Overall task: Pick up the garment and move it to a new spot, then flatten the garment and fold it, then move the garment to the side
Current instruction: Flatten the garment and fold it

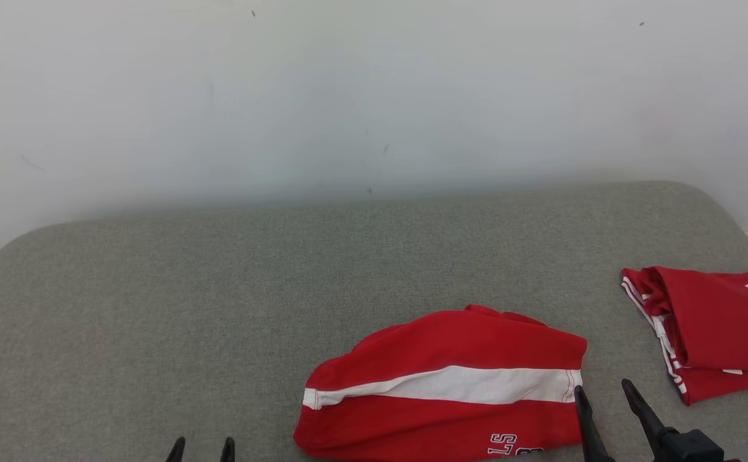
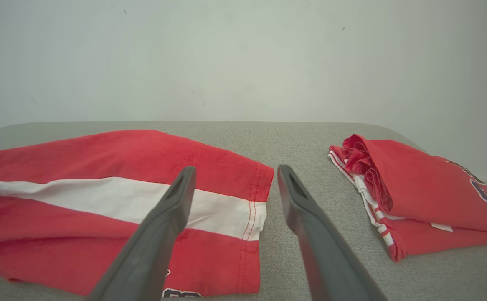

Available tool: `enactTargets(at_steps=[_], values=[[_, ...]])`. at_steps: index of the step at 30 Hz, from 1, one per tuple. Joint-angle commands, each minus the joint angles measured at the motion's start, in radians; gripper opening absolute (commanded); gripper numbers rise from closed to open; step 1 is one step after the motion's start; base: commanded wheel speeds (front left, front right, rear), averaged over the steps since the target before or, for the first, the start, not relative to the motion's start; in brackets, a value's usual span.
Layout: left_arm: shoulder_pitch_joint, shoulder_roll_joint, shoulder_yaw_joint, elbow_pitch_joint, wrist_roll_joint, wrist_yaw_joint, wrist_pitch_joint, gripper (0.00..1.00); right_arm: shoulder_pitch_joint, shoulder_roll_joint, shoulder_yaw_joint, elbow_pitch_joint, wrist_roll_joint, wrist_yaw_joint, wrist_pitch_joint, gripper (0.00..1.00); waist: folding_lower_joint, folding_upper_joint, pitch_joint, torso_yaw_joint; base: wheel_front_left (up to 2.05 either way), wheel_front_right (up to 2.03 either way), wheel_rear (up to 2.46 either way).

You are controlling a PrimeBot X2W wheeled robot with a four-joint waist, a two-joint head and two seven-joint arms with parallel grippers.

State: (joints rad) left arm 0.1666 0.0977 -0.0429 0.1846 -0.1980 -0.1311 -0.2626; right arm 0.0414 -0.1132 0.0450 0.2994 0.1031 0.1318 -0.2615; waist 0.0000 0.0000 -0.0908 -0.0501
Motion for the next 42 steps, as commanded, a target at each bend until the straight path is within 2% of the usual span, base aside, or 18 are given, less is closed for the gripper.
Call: enactTargets(at_steps=[1, 7, 8, 9, 11, 16, 23, 39, 40, 41, 42], values=[[-0.026, 0.016, -0.030, 0.013, -0.023, 0.001, -0.002, 1.00, -0.008, -0.006, -0.002, 0.002, -0.001, -0.003, -0.004, 1.00, 0.0000, 0.0000, 0.003, 0.001, 0.00, 0.00, 0.00], [-0.146, 0.092, -0.211, 0.099, -0.137, 0.001, -0.003, 1.00, -0.026, -0.008, 0.006, 0.011, -0.008, -0.003, -0.004, 1.00, 0.0000, 0.0000, 0.020, -0.004, 0.00, 0.00, 0.00], [-0.170, 0.102, -0.250, 0.120, -0.179, 0.001, 0.003, 1.00, -0.031, -0.007, 0.011, 0.012, -0.008, -0.003, -0.004, 1.00, 0.0000, 0.0000, 0.023, -0.008, 0.00, 0.00, 0.00], [-0.224, 0.134, -0.313, 0.154, -0.224, 0.002, 0.013, 1.00, -0.040, -0.005, 0.016, 0.015, -0.008, -0.003, -0.004, 1.00, 0.0000, 0.0000, 0.029, -0.016, 0.00, 0.00, 0.00], [-0.267, 0.154, -0.372, 0.187, -0.283, 0.001, 0.037, 1.00, -0.044, -0.002, 0.022, 0.016, -0.007, -0.003, -0.004, 1.00, 0.0000, 0.0000, 0.037, -0.025, 0.00, 0.00, 0.00], [-0.365, 0.189, -0.451, 0.251, -0.428, 0.001, 0.095, 1.00, -0.054, -0.001, 0.028, 0.016, -0.003, -0.003, -0.004, 1.00, 0.0000, 0.0000, 0.058, -0.047, 0.00, 0.00, 0.00], [-0.444, 0.214, -0.540, 0.312, -0.578, 0.001, 0.152, 1.00, -0.069, -0.002, 0.037, 0.017, 0.001, -0.003, -0.004, 1.00, 0.0000, 0.0000, 0.083, -0.072, 0.00, 0.00, 0.00], [-0.519, 0.274, -0.717, 0.286, -0.790, 0.001, 0.157, 1.00, -0.074, 0.004, 0.031, 0.010, -0.006, -0.003, -0.004, 1.00, 0.0000, 0.0000, 0.093, -0.082, 0.00, 0.00, 0.00], [-0.523, 0.280, -0.727, 0.282, -0.800, 0.001, 0.153, 0.67, -0.074, 0.004, 0.031, 0.009, -0.006, -0.003, -0.004, 1.00, 0.0000, 0.0000, 0.093, -0.081, 0.00, 0.00, 0.00], [-0.529, 0.287, -0.739, 0.277, -0.806, 0.001, 0.143, 0.47, -0.074, 0.004, 0.032, 0.009, -0.006, -0.003, -0.004, 1.00, 0.0000, 0.0000, 0.093, -0.081, 0.00, 0.00, 0.00], [-0.532, 0.291, -0.749, 0.276, -0.820, 0.001, 0.142, 0.00, -0.074, 0.003, 0.032, 0.009, -0.005, -0.003, -0.004, 1.00, 0.0000, 0.0000, 0.093, -0.081, 0.00, 0.00, 0.00]])
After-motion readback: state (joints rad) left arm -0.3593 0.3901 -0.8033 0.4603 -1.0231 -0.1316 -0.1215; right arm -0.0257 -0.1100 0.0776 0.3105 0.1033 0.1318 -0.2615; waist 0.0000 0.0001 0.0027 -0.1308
